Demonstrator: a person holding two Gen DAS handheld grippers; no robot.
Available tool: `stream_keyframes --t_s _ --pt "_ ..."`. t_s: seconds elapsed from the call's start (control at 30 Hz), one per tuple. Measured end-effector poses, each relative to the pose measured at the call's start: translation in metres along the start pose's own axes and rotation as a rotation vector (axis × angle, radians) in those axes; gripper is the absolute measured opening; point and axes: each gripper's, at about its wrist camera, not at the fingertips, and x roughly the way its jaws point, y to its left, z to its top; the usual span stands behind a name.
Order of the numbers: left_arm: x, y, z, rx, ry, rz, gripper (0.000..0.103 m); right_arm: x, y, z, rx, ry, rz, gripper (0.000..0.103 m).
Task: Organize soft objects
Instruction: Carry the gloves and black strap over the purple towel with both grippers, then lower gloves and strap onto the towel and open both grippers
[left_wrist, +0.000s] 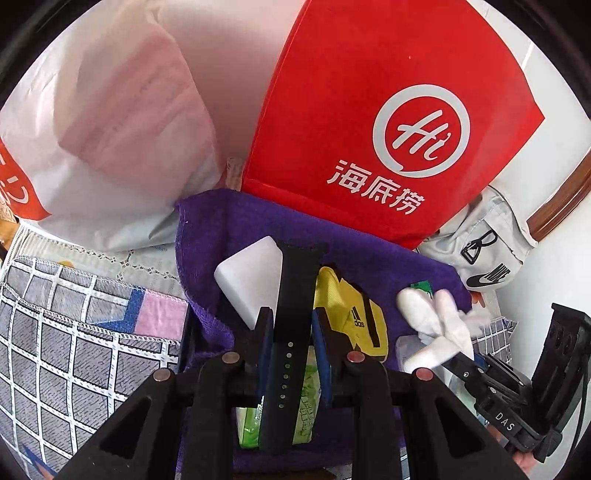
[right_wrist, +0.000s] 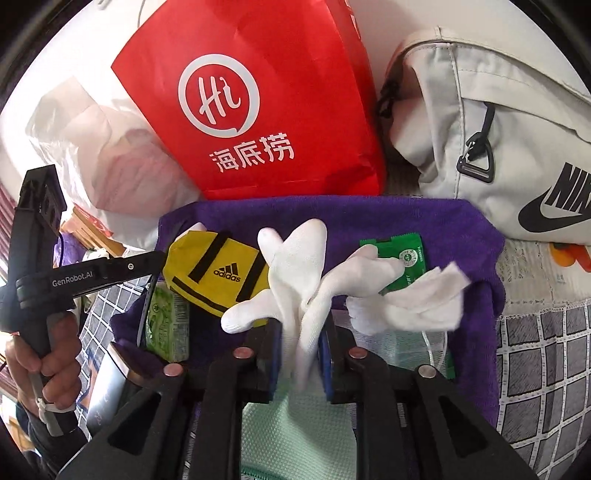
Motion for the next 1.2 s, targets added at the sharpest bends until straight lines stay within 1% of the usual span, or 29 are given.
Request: stream_keyframes --t_s 0.03,0.07,0.13,0.2,0.23,0.27,0.33,0.4,0.5,0.57,0.63,0.67,0.7,0.83,0.9,1.03,1.2 --pt "-0.001 -0.001 0.000 0.001 -0.001 -0.001 0.021 -0.001 0.000 0.000 0.003 -0.004 -0.005 0.029" --pt "-0.002 -0.001 0.000 0.000 -0.002 -0.005 0.021 -0.001 0.000 0.001 0.006 -0.008 -0.012 0.035" --pt "-0.005 -0.001 0.001 -0.001 -0.002 -0.005 0.024 -0.002 0.000 0.001 0.013 -0.019 -0.032 0.041" --pt "-0.008 -0.002 0.001 0.003 -0.004 0.000 0.028 -0.003 -0.002 0.002 0.019 -0.019 -0.038 0.044" --pt "-0.009 -0.003 0.001 0.008 -0.003 0.003 0.028 -0.003 -0.003 0.003 0.023 -0.020 -0.045 0.051" --pt "-0.011 -0.004 0.001 0.010 -0.002 0.005 0.028 -0.004 -0.003 0.002 0.025 -0.026 -0.057 0.056" --pt "-0.013 -0.006 0.001 0.011 0.000 0.005 0.030 -0.007 -0.002 0.002 0.022 -0.037 -0.068 0.056" --pt "-0.017 -0.009 0.001 0.017 -0.001 0.005 0.035 -0.010 0.000 0.002 0.014 -0.041 -0.080 0.058" --pt "-0.027 -0.014 0.000 0.034 -0.008 0.011 0.038 -0.023 0.004 0.001 0.001 -0.056 -0.095 0.059" --pt "-0.037 -0.020 0.000 0.047 -0.015 0.022 0.038 -0.034 0.006 -0.002 0.006 -0.067 -0.097 0.059" --pt "-0.047 -0.025 -0.002 0.055 -0.035 0.020 0.041 -0.045 0.008 -0.008 0.020 -0.076 -0.082 0.059" --pt "-0.053 -0.027 -0.005 0.059 -0.047 0.012 0.044 -0.050 0.009 -0.013 0.021 -0.072 -0.072 0.059" --pt "-0.058 -0.028 -0.009 0.063 -0.051 0.005 0.045 -0.055 0.012 -0.018 0.013 -0.063 -0.069 0.059" --pt "-0.072 -0.035 -0.026 0.084 -0.037 0.004 0.045 -0.072 0.029 -0.044 -0.050 -0.050 -0.106 0.059" --pt "-0.083 -0.037 -0.037 0.094 -0.033 0.014 0.045 -0.080 0.038 -0.058 -0.066 -0.047 -0.106 0.059" --pt "-0.106 -0.039 -0.057 0.108 -0.043 0.024 0.045 -0.093 0.061 -0.088 -0.107 -0.032 -0.076 0.059" --pt "-0.132 -0.031 -0.095 0.125 -0.046 0.043 0.047 -0.104 0.087 -0.126 -0.152 -0.002 -0.031 0.059"
